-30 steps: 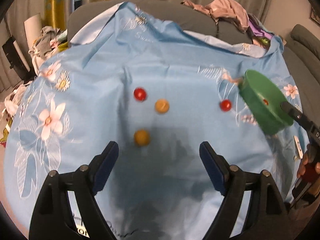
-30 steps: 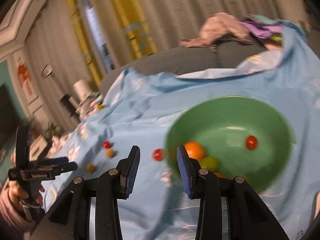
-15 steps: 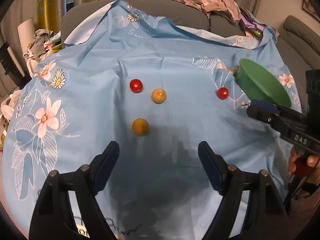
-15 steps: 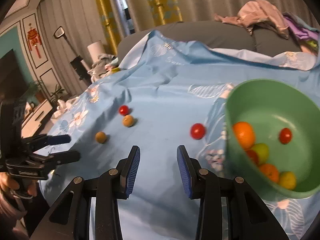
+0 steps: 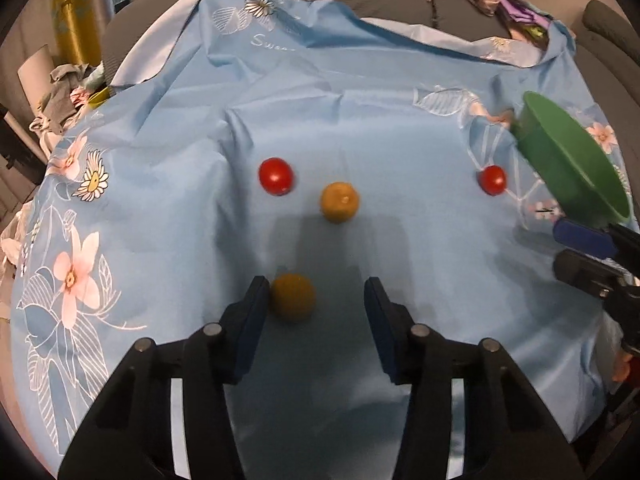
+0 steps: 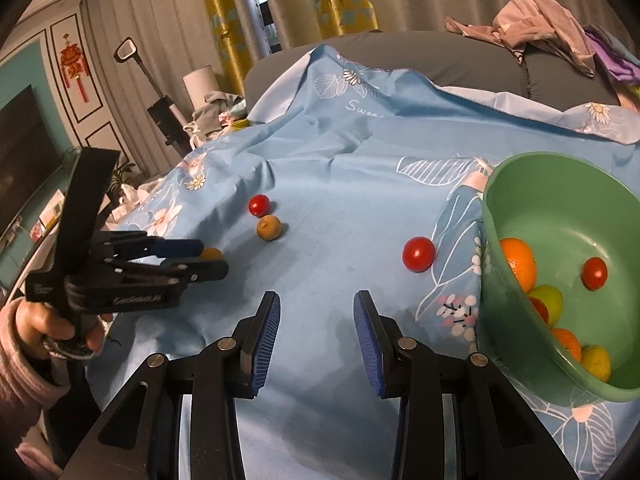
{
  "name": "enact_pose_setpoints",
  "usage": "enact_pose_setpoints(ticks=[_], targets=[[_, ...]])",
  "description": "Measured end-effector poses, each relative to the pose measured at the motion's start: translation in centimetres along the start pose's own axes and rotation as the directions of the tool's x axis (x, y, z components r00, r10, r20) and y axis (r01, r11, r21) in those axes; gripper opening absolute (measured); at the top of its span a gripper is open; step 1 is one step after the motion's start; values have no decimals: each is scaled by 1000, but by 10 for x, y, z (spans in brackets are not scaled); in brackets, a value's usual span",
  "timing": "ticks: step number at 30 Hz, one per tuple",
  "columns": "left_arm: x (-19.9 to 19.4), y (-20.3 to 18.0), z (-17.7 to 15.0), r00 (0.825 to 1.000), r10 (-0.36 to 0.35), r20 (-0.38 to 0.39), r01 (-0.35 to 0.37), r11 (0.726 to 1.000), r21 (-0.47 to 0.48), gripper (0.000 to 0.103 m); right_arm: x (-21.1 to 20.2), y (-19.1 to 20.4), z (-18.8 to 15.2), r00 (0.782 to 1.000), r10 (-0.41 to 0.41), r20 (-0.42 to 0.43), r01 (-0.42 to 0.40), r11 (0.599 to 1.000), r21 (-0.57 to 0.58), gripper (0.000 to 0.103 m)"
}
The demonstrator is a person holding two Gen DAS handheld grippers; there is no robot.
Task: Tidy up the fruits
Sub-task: 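Grasp a small yellow fruit with the left tool while the right tool grasps another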
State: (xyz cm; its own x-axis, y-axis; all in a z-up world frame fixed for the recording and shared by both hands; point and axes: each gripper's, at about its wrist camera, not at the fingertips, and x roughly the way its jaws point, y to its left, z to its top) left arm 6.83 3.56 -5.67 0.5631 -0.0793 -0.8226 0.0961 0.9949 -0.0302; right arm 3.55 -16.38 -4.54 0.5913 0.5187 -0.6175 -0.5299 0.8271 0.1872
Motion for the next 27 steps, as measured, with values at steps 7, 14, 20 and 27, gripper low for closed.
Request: enact_pose_setpoints(ticks=[7,14,20,27], targets=[[13,10,-2,998,-50,-24,49,998,-40,25,3,4,0,1000,4,-8,-4,1000,-10,38],[3,10,-7,995,-99,21,100,994,-46,24,15,7,1,998,35,-46,-35,999,6,38],[-28,20,-14,986,-96,136,107,991,-75,25,36,23,20,993,101,-59,-99,995,28,38],[-36,32,-17,975,-129,180,146,986,-83,25,82,48,52,986,61,-154,-67,997,-38,39]])
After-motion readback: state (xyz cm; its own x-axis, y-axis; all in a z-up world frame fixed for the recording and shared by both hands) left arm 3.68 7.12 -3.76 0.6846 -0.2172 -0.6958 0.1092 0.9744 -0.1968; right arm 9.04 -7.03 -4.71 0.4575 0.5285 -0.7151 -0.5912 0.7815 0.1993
